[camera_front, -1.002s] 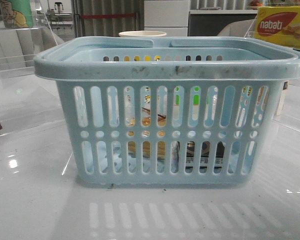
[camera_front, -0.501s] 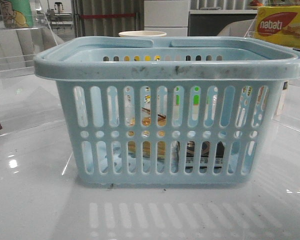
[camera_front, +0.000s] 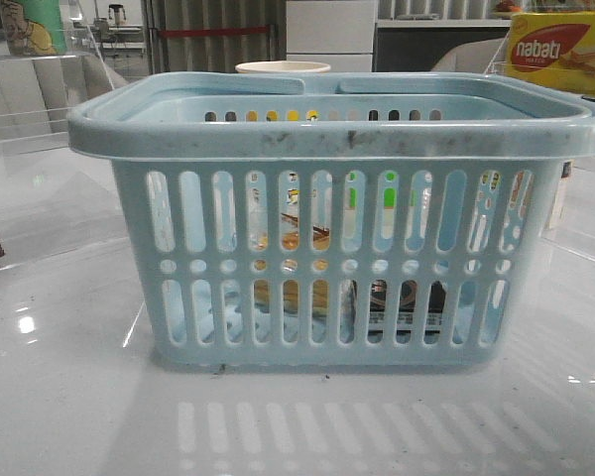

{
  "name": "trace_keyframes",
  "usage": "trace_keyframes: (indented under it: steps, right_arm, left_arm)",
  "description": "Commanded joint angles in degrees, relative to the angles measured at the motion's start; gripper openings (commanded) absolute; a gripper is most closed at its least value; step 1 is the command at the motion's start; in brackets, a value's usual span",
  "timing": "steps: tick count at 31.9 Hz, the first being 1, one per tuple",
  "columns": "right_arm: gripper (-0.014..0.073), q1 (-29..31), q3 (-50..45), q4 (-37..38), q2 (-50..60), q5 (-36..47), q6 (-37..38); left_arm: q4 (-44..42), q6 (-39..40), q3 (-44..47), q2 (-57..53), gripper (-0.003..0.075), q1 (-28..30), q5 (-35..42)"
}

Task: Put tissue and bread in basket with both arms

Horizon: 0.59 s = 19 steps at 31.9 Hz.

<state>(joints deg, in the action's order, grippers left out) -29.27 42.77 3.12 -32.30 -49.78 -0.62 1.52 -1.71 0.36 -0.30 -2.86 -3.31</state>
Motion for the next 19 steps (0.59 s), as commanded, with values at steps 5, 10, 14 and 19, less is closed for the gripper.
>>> trace_keyframes:
  steps: [5, 10, 14, 19]
  right_arm:
    - [0.0053, 9.0, -5.1, -0.5, 6.2, 15.2, -0.4]
    - [0.0053, 17.6, -13.9, -0.5, 13.7, 27.3, -0.4]
    - [0.0053, 22.5, -20.8, -0.5, 19.6, 34.9, -0.4]
    - [0.0053, 26.2, -28.5, -0.6, 25.7, 39.8, -0.4]
  left_arm:
    - [0.0, 0.5, 0.0, -1.1, 0.0090, -0.5, 5.2]
    - [0.0, 0.5, 0.0, -1.1, 0.0090, -0.5, 5.2]
    - [0.0, 0.5, 0.0, -1.1, 0.0090, -0.5, 5.2]
    - [0.0, 0.5, 0.0, -1.1, 0.0090, -0.5, 5.2]
